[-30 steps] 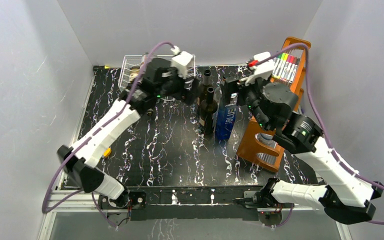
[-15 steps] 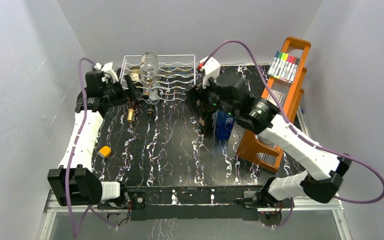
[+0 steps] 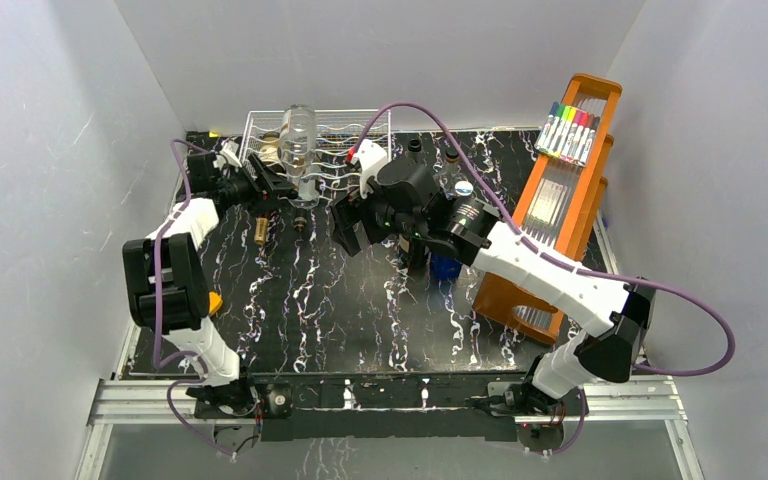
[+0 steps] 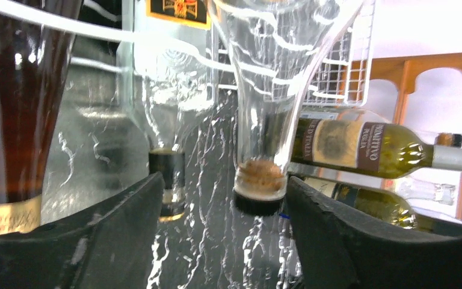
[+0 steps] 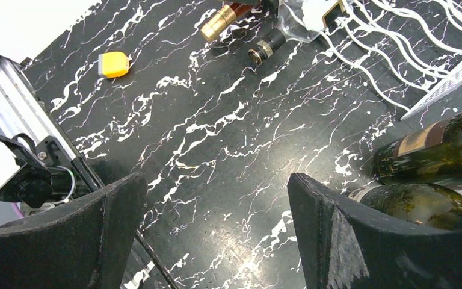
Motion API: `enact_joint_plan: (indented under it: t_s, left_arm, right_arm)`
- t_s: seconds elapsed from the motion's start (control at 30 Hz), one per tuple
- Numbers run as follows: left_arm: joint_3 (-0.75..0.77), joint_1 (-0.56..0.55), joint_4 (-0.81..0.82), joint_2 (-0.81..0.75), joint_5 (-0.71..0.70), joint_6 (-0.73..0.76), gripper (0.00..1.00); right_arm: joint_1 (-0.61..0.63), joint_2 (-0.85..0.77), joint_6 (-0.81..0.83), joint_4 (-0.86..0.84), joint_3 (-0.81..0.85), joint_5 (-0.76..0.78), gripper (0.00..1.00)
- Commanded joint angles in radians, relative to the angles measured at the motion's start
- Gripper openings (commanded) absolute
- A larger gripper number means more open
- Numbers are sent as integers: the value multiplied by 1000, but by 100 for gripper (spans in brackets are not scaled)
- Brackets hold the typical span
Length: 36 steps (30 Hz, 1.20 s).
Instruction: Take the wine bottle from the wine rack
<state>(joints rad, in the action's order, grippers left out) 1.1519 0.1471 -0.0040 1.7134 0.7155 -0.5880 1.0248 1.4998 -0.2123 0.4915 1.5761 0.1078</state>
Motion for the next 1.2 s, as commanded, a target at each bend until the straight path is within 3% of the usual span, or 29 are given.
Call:
enact_joint_plan:
  t_s: [0.0,0.27,0.47,0.97,1.17]
  left_arm:
    - [50,-3,207,54,84,-120,67]
    - [50,-38,367,141,103,-215,66]
    - [64,-42,422,174,112,-258,54]
    - [100,-67,511,236,137,-337,54]
    - [97,-68,561,235,168,-380,39]
  right_arm:
    - [-2,-55,-5,-67,15,11,98]
    - [-2,-61,-1,-67,13,32,98]
    - [-2,-52,-1,-65,14,33,98]
    - [0,-65,0,-64,13,47,98]
    - [0,-71,-2,-64,10,57,98]
